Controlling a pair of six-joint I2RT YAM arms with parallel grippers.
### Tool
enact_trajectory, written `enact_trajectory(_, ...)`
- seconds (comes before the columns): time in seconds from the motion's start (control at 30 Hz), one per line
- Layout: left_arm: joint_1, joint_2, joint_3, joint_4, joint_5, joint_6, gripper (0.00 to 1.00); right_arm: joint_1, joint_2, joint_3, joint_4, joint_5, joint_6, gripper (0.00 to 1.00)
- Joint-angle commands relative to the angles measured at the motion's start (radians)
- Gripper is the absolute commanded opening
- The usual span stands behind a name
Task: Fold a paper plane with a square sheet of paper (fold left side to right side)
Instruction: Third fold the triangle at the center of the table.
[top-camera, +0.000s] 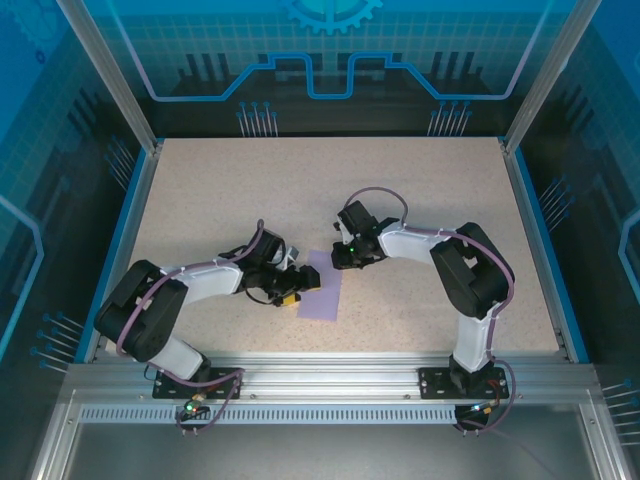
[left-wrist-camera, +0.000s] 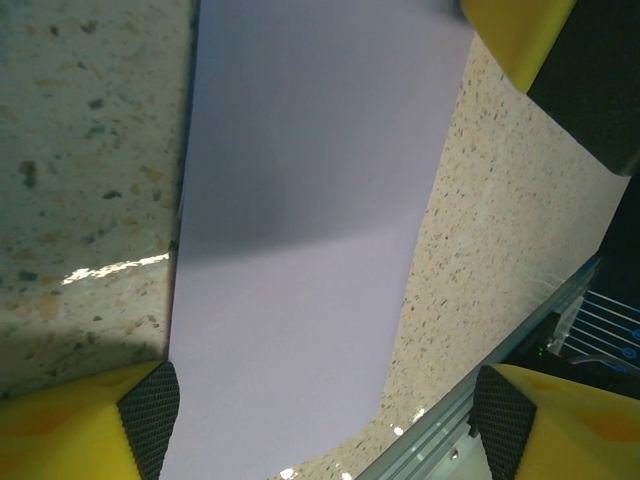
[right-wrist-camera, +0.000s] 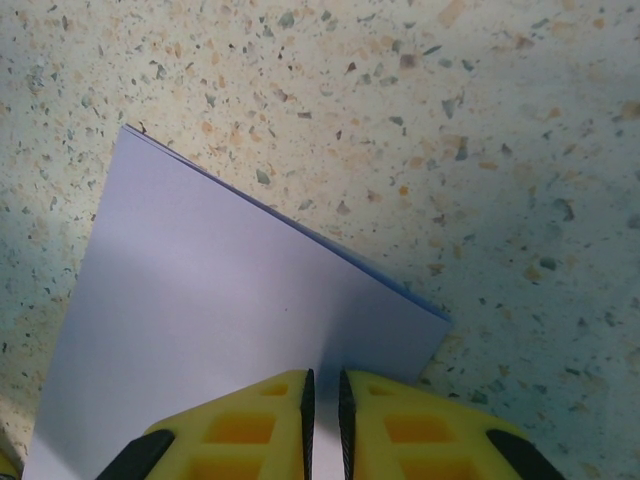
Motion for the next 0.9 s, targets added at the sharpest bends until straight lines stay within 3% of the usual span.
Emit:
enact_trajectory(0.0, -0.008, 0.008, 0.042, -0.076, -0.045, 0.047, 0.81, 0.007, 0.021, 0.014, -0.014, 0.006, -0.013, 0.17)
enact_trajectory(0.17, -0.019, -0.010, 0.071, -0.129, -0.099, 0.067, 0.81, 0.006, 0.025, 0.017, -0.014, 0.005, -0.013, 0.17)
enact_trajectory(0.67, -0.081, 0.105, 0.148, -0.178, -0.121, 0.083, 0.77, 0.004, 0.032, 0.020, -0.014, 0.001, -0.019, 0.17)
enact_trajectory(0.87, -0.086, 0.066, 0.156, -0.217, -0.165, 0.083, 0.77, 0.000, 0.038, 0.021, -0.014, -0.001, -0.021, 0.17)
